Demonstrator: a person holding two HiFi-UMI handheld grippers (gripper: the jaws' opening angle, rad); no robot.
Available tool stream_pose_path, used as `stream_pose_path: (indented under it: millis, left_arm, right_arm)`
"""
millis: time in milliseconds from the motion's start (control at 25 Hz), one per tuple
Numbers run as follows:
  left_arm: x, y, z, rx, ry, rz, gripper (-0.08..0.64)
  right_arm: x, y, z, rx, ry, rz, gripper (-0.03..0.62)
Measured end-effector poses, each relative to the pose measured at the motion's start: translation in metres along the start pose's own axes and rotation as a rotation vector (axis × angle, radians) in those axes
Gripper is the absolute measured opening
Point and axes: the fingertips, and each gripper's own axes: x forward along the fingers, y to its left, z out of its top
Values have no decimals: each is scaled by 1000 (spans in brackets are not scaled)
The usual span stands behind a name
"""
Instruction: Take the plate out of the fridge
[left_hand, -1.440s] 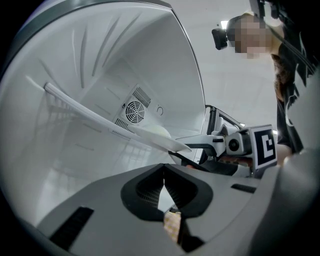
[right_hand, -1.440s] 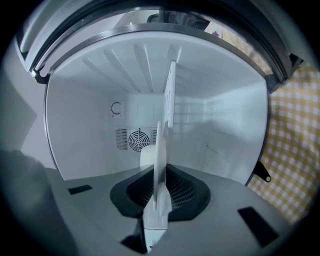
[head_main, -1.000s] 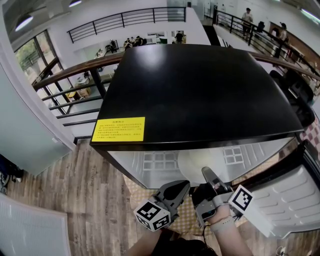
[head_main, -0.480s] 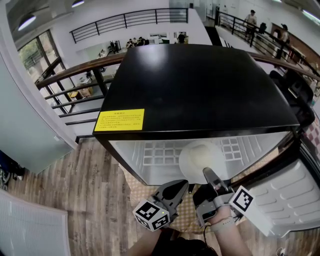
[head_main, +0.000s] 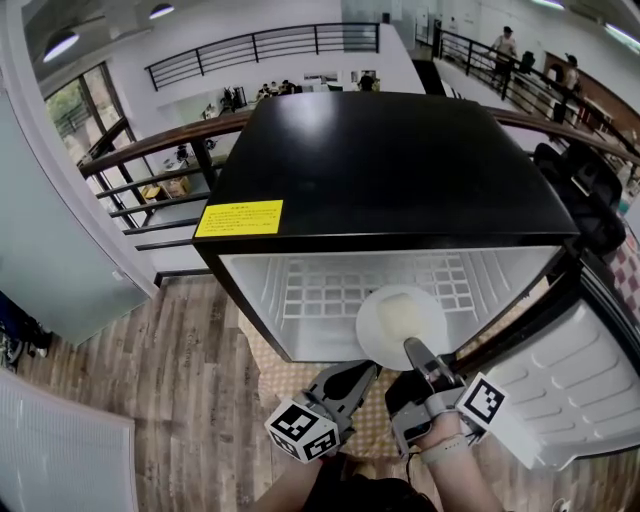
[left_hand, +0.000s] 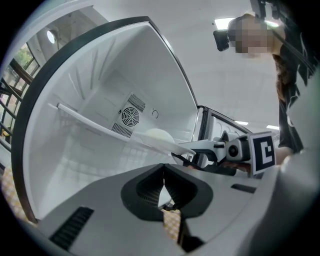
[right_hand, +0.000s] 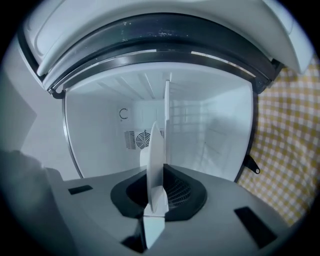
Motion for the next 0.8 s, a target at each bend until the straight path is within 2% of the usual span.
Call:
stream_pose_path:
  millis: [800]
  left_arm:
    - [-28,-39,-6,30,-32,52,9]
  right_arm:
    - [-55,1,-22,7,49,6,48]
